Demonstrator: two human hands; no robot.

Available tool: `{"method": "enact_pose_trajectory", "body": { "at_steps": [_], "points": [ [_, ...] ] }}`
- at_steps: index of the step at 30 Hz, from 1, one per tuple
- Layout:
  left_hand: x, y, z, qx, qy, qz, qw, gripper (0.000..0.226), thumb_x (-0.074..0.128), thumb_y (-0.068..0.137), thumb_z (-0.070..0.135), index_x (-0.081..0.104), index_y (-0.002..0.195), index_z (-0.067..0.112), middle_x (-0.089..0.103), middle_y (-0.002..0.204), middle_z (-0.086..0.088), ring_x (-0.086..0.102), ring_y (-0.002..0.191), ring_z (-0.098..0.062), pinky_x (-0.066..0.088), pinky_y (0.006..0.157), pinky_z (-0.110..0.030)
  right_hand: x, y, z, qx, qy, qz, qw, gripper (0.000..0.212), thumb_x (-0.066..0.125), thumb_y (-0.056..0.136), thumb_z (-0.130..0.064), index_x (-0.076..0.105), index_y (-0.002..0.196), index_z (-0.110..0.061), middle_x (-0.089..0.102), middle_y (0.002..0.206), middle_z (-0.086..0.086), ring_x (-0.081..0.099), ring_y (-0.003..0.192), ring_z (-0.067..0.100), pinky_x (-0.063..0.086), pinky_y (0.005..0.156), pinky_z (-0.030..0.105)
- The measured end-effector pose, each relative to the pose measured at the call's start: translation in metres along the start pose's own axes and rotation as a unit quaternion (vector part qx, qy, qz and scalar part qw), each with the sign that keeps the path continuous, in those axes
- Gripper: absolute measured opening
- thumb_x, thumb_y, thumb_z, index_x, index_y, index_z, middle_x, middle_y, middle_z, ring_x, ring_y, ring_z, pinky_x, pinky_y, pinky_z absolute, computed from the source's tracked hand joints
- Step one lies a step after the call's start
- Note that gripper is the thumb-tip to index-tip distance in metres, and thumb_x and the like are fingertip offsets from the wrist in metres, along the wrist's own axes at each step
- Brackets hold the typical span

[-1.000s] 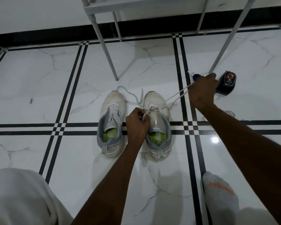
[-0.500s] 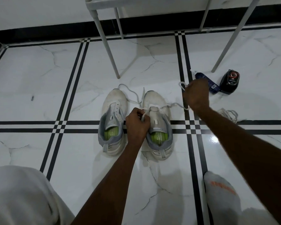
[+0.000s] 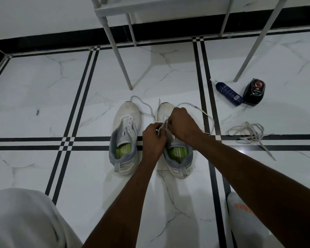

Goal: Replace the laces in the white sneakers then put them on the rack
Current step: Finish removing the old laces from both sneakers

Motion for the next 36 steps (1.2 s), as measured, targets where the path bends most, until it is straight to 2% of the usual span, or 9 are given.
{"method": "enact_pose_trajectory", "body": {
  "at_steps": [4, 8, 13, 21, 25, 27, 30, 32, 36],
  "points": [
    [-0.002, -0.001, -0.005, 0.0, -0.002, 0.008, 1.0, 0.024, 0.058, 0.09, 0.005, 0.075, 0.107, 0.007, 0.075, 0.098, -0.007, 0.066, 0.086, -0.016, 0.048, 0.075, -0.023, -0.011, 0.003, 0.024, 0.068, 0.098, 0.048, 0.992, 0.024, 0.056, 0.085, -0.023, 0.06, 0.07, -0.005, 0.061, 0.081, 0.02, 0.062, 0.087, 0.036, 0.038, 0.072, 0.031],
    [0.001, -0.002, -0.003, 0.003, 0.0, 0.006, 1.0, 0.023, 0.059, 0.088, 0.005, 0.075, 0.105, 0.007, 0.075, 0.096, -0.006, 0.067, 0.087, -0.015, 0.05, 0.079, -0.025, -0.037, -0.009, 0.077, 0.209, 0.159, 0.157, 0.952, 0.023, 0.06, 0.087, -0.013, 0.066, 0.092, 0.009, 0.067, 0.1, 0.024, 0.061, 0.101, 0.035, 0.04, 0.08, 0.032],
    [0.004, -0.005, 0.003, 0.022, 0.007, 0.008, 1.0, 0.018, 0.061, 0.088, 0.005, 0.075, 0.1, 0.006, 0.075, 0.092, -0.007, 0.064, 0.082, -0.013, 0.05, 0.076, -0.027, -0.029, -0.006, 0.023, 0.004, 0.177, 0.058, 0.982, 0.017, 0.066, 0.09, -0.013, 0.077, 0.1, -0.003, 0.074, 0.103, 0.014, 0.068, 0.096, 0.026, 0.052, 0.091, 0.035],
    [0.007, -0.004, -0.001, 0.02, 0.019, -0.001, 1.0, 0.02, 0.061, 0.088, 0.008, 0.076, 0.102, 0.006, 0.075, 0.093, -0.008, 0.068, 0.085, -0.02, 0.053, 0.077, -0.031, -0.011, 0.002, -0.001, -0.066, -0.108, 0.012, 0.992, 0.019, 0.058, 0.087, -0.003, 0.069, 0.102, -0.007, 0.062, 0.107, 0.012, 0.062, 0.101, 0.03, 0.05, 0.082, 0.037],
    [0.004, -0.005, 0.002, 0.025, 0.018, 0.0, 1.0, 0.022, 0.061, 0.087, 0.007, 0.076, 0.103, 0.006, 0.075, 0.094, -0.008, 0.068, 0.085, -0.02, 0.055, 0.078, -0.033, -0.054, 0.003, 0.078, 0.185, 0.096, 0.204, 0.957, 0.017, 0.055, 0.084, -0.003, 0.062, 0.099, 0.002, 0.061, 0.105, 0.019, 0.058, 0.098, 0.029, 0.042, 0.081, 0.029],
    [0.005, -0.004, -0.001, 0.017, 0.013, -0.002, 1.0, 0.024, 0.061, 0.087, 0.007, 0.076, 0.105, 0.006, 0.075, 0.095, -0.008, 0.069, 0.085, -0.022, 0.056, 0.079, -0.036, -0.06, -0.004, 0.085, 0.187, 0.142, 0.234, 0.944, 0.024, 0.059, 0.084, 0.0, 0.061, 0.108, 0.0, 0.056, 0.116, 0.019, 0.054, 0.106, 0.029, 0.041, 0.091, 0.03],
    [0.007, -0.004, -0.001, 0.012, 0.019, -0.004, 1.0, 0.022, 0.062, 0.086, 0.01, 0.077, 0.103, 0.007, 0.076, 0.092, -0.006, 0.069, 0.083, -0.02, 0.057, 0.077, -0.038, -0.035, 0.001, 0.036, 0.026, 0.152, 0.115, 0.981, 0.034, 0.069, 0.087, -0.013, 0.064, 0.12, -0.012, 0.057, 0.124, 0.013, 0.054, 0.115, 0.031, 0.041, 0.102, 0.043],
    [0.007, -0.004, 0.001, 0.013, 0.011, -0.007, 1.0, 0.018, 0.062, 0.087, 0.007, 0.077, 0.099, 0.007, 0.075, 0.087, -0.007, 0.068, 0.075, -0.018, 0.057, 0.071, -0.038, -0.011, -0.001, 0.016, 0.017, 0.063, 0.029, 0.997, 0.026, 0.069, 0.089, -0.025, 0.07, 0.115, -0.019, 0.061, 0.121, 0.008, 0.054, 0.116, 0.03, 0.042, 0.1, 0.044],
    [0.006, -0.007, 0.006, 0.033, 0.003, -0.013, 0.999, 0.02, 0.062, 0.087, 0.004, 0.077, 0.101, 0.007, 0.076, 0.088, -0.009, 0.069, 0.076, -0.018, 0.057, 0.072, -0.038, -0.007, -0.006, -0.001, -0.015, -0.18, 0.019, 0.983, 0.014, 0.057, 0.092, -0.012, 0.067, 0.1, -0.018, 0.061, 0.109, 0.004, 0.055, 0.108, 0.026, 0.039, 0.088, 0.038]
  ]
}}
Point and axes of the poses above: each hand's wrist, its own y-axis towards the middle knuckle, its own x-axis out of the palm, z = x × y, the point moved 8 cm from there along y, towards the middle knuckle
